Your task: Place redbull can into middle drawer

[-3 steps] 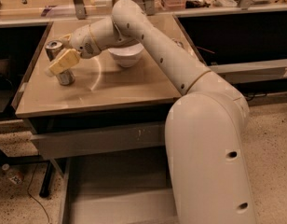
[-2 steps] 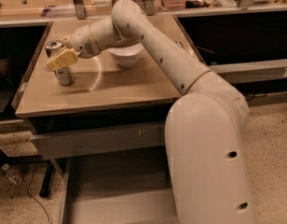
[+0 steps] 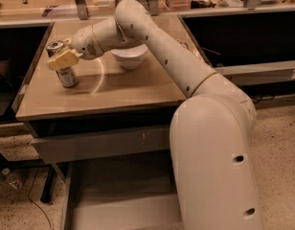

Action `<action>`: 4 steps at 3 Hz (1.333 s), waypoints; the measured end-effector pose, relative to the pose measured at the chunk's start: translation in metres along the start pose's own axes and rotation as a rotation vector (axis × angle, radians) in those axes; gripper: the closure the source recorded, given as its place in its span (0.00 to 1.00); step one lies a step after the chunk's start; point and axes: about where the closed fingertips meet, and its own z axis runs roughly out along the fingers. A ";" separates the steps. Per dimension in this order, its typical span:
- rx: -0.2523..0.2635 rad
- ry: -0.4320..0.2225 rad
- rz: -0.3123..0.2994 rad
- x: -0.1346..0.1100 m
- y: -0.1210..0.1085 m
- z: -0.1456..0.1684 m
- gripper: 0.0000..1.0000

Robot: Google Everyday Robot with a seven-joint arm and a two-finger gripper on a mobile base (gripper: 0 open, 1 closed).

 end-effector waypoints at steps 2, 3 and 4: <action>0.072 0.005 0.030 -0.010 0.047 -0.023 1.00; 0.124 0.026 0.052 -0.009 0.088 -0.038 1.00; 0.181 0.077 0.100 0.017 0.173 -0.054 1.00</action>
Offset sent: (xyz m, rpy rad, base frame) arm -0.0959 -0.0605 0.0074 -0.0454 0.0480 -0.1520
